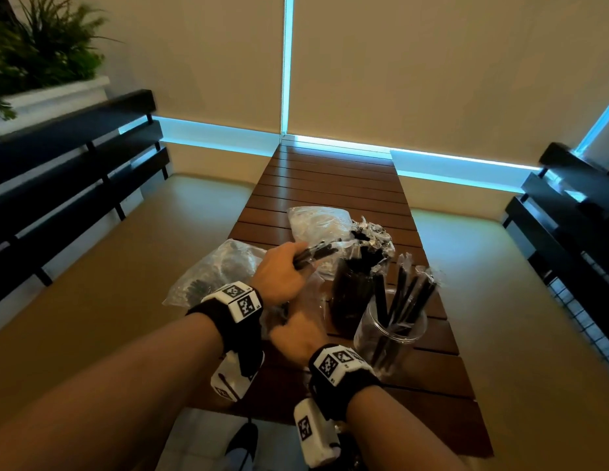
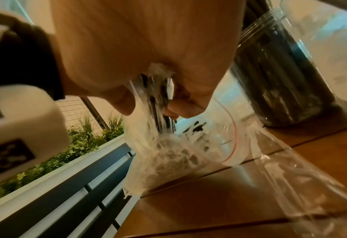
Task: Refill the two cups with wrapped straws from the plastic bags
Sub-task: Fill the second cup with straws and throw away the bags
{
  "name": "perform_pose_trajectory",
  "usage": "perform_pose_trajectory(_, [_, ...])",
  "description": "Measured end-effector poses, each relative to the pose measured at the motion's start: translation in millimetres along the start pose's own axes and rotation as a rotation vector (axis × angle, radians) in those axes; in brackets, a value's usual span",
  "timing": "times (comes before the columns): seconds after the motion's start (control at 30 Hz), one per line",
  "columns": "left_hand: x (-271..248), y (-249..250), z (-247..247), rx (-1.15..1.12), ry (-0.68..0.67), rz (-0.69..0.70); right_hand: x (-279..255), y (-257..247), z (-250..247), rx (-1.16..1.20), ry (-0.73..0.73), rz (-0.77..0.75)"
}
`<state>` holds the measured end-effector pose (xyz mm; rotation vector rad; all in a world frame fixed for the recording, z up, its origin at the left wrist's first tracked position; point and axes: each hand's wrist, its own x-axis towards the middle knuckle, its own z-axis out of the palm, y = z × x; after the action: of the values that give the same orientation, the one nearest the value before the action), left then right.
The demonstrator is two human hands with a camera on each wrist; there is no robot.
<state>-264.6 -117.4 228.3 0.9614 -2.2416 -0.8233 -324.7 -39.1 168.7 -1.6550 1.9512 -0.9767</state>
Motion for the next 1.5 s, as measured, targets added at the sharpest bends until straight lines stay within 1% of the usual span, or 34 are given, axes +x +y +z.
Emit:
perform_pose_trajectory(0.1, [-1, 14, 3, -0.049, -0.052, -0.043, 6, 11, 9, -0.158, 0.123, -0.078])
perform_pose_trajectory(0.17, [0, 22, 1, -0.075, -0.059, -0.057, 6, 13, 6, -0.150, 0.082, -0.073])
perform_pose_trajectory(0.2, [0, 29, -1, -0.114, -0.057, -0.053, 6, 18, 5, -0.108, 0.018, -0.023])
perform_pose_trajectory(0.23, [1, 37, -5, -0.186, -0.056, -0.042, 6, 21, 4, -0.047, -0.033, 0.009])
perform_pose_trajectory(0.27, [2, 47, -10, -0.268, -0.054, -0.028, 8, 25, 6, 0.007, -0.075, 0.074])
perform_pose_trajectory(0.33, [8, 65, -22, -0.365, -0.018, 0.011, 12, 36, 12, 0.027, -0.087, 0.194])
perform_pose_trajectory(0.4, [16, 75, -35, -0.453, 0.056, 0.022, 13, 40, 11, -0.024, -0.111, 0.267])
perform_pose_trajectory(0.47, [26, 76, -49, -0.578, 0.138, -0.011, 13, 39, 5, -0.033, -0.107, 0.286])
perform_pose_trajectory(0.6, [40, 69, -74, -0.783, 0.343, -0.132, 11, 30, -4, -0.023, -0.014, 0.306])
perform_pose_trajectory(0.67, [43, 64, -80, -0.832, 0.424, -0.184, 9, 24, -9, -0.045, 0.072, 0.277])
perform_pose_trajectory(0.73, [43, 58, -83, -0.837, 0.464, -0.220, 7, 18, -15, -0.047, 0.225, 0.237])
perform_pose_trajectory(0.83, [40, 56, -85, -0.844, 0.489, -0.238, 5, 0, -29, 0.000, 0.451, 0.174])
perform_pose_trajectory(0.87, [38, 57, -86, -0.840, 0.483, -0.235, 5, -5, -33, 0.001, 0.491, 0.125])
perform_pose_trajectory(0.9, [36, 60, -86, -0.828, 0.468, -0.227, 6, -10, -37, -0.006, 0.488, 0.074])
perform_pose_trajectory(0.93, [35, 63, -87, -0.810, 0.450, -0.212, 7, -15, -40, 0.001, 0.447, 0.027])
perform_pose_trajectory(0.97, [32, 67, -87, -0.793, 0.428, -0.187, 9, -19, -44, 0.036, 0.372, 0.003])
perform_pose_trajectory(1.0, [30, 71, -88, -0.781, 0.403, -0.158, 11, -23, -48, 0.091, 0.275, 0.019])
perform_pose_trajectory(1.07, [25, 80, -88, -0.759, 0.335, -0.087, 20, -28, -54, 0.245, 0.104, 0.148])
perform_pose_trajectory(1.1, [23, 83, -87, -0.737, 0.294, -0.042, 26, -28, -55, 0.293, 0.045, 0.216])
perform_pose_trajectory(1.13, [20, 86, -85, -0.704, 0.253, 0.004, 33, -27, -56, 0.293, 0.010, 0.263])
perform_pose_trajectory(1.2, [16, 91, -78, -0.624, 0.187, 0.070, 41, -32, -60, 0.282, -0.028, 0.267])
perform_pose_trajectory(1.27, [12, 95, -72, -0.550, 0.137, 0.097, 43, -35, -66, 0.346, -0.069, 0.231])
perform_pose_trajectory(1.4, [6, 97, -67, -0.469, 0.024, 0.132, 29, -38, -84, 0.500, -0.182, 0.108])
perform_pose_trajectory(1.47, [7, 94, -66, -0.419, 0.041, 0.119, 23, -40, -96, 0.417, -0.206, 0.111])
perform_pose_trajectory(1.5, [9, 91, -66, -0.391, 0.074, 0.100, 21, -44, -106, 0.368, -0.187, 0.124])
